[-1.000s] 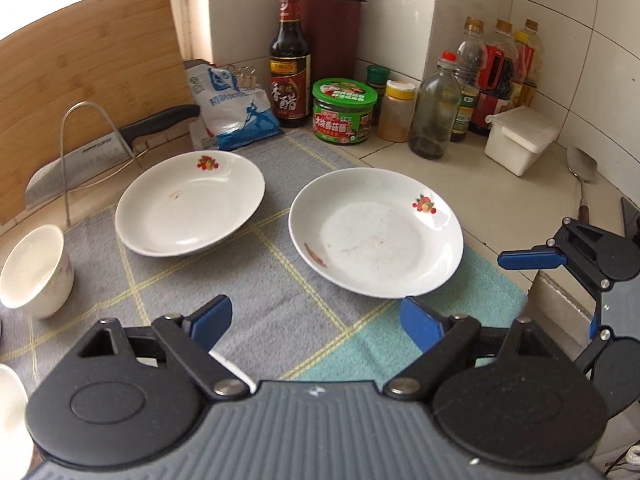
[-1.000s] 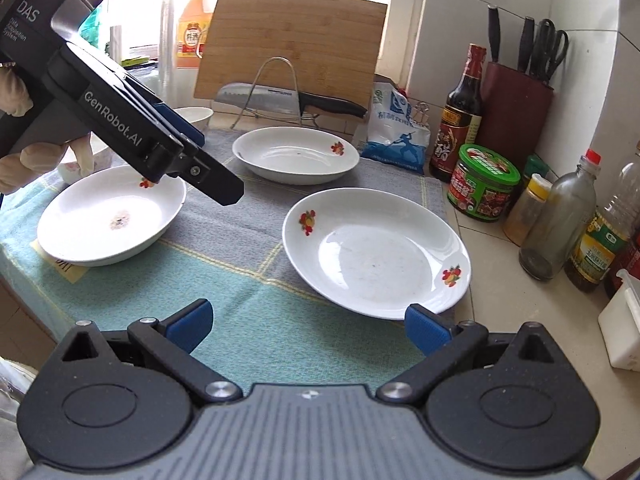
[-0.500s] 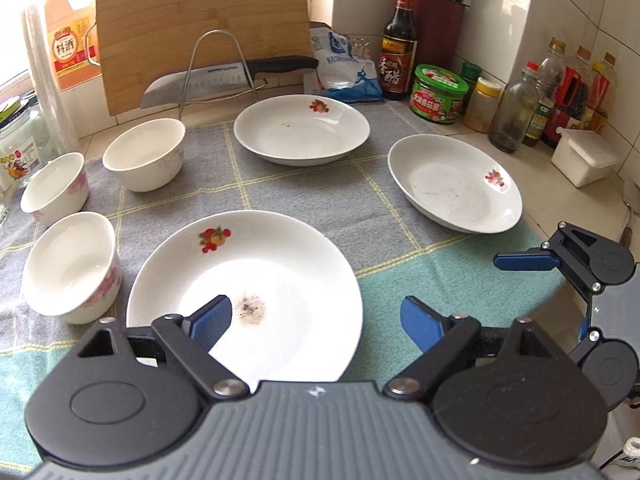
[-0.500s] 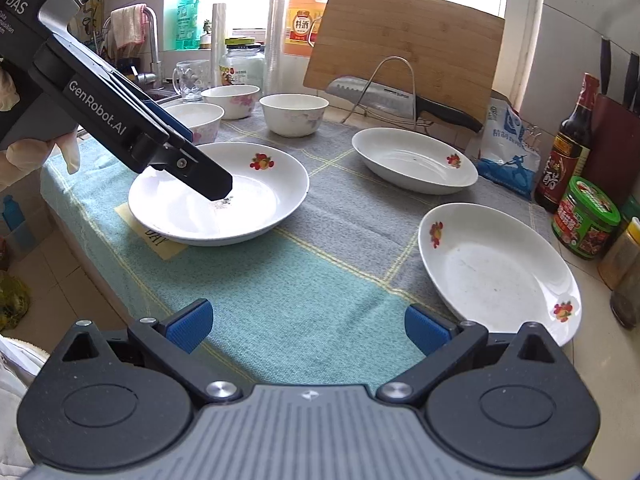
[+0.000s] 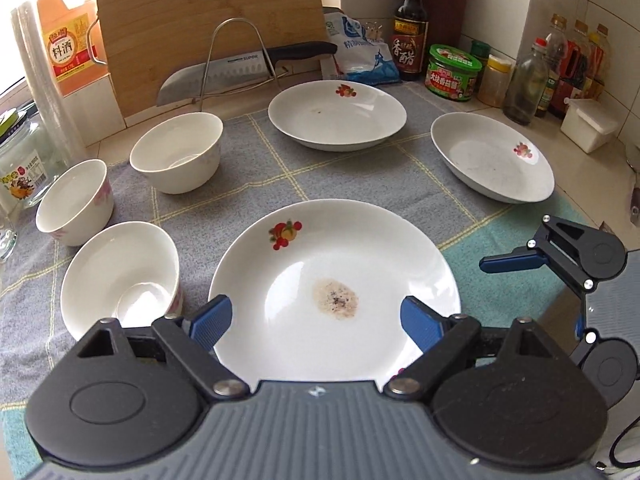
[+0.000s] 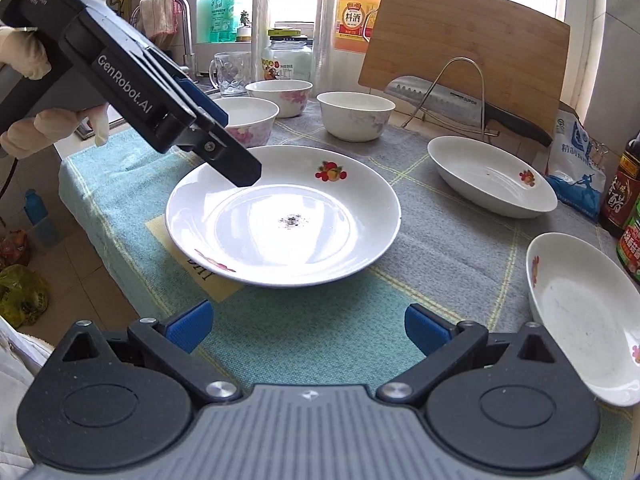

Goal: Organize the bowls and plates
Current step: 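Move the left gripper to the large stained white plate and grasp its rim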

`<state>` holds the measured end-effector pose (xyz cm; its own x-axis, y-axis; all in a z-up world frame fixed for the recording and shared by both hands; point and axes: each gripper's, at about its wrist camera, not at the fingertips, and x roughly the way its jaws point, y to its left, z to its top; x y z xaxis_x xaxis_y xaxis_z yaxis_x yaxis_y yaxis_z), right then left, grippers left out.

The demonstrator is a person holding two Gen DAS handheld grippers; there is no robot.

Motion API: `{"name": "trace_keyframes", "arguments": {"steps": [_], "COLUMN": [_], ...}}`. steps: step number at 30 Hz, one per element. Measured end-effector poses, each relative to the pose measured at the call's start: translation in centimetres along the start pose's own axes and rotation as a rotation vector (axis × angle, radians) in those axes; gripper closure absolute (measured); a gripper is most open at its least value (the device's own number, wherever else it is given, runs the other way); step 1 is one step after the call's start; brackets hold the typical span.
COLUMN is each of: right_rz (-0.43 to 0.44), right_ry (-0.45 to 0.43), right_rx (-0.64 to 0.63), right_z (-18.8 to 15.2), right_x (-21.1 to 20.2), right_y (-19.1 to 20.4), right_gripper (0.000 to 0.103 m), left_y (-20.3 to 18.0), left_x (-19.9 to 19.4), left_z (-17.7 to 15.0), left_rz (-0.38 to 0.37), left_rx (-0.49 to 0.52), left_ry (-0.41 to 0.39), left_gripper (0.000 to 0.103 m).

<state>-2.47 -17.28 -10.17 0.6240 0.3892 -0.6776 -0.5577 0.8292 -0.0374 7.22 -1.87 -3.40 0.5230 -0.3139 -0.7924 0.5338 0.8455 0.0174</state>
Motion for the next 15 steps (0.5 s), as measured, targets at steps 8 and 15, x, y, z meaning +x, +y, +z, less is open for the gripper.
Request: {"name": "trace_keyframes", "arguments": {"steps": [8, 15], "right_rz": [-0.050, -0.081], "right_ry": [0.016, 0.017], "right_rx": [0.020, 0.067], "right_z": [1.1, 1.0], "right_x": [2.6, 3.6], "right_y": [2.4, 2.9], "right_gripper": [0.000, 0.000], "left_y": [2.9, 3.8], "left_x": [2.3, 4.9], "left_z": [2.4, 4.1], "left_rz": [-0.106, -0.170], "left_rx": [0.156, 0.232], "left_ry": [0.012, 0.049], "left_gripper": [0.012, 0.013]}}
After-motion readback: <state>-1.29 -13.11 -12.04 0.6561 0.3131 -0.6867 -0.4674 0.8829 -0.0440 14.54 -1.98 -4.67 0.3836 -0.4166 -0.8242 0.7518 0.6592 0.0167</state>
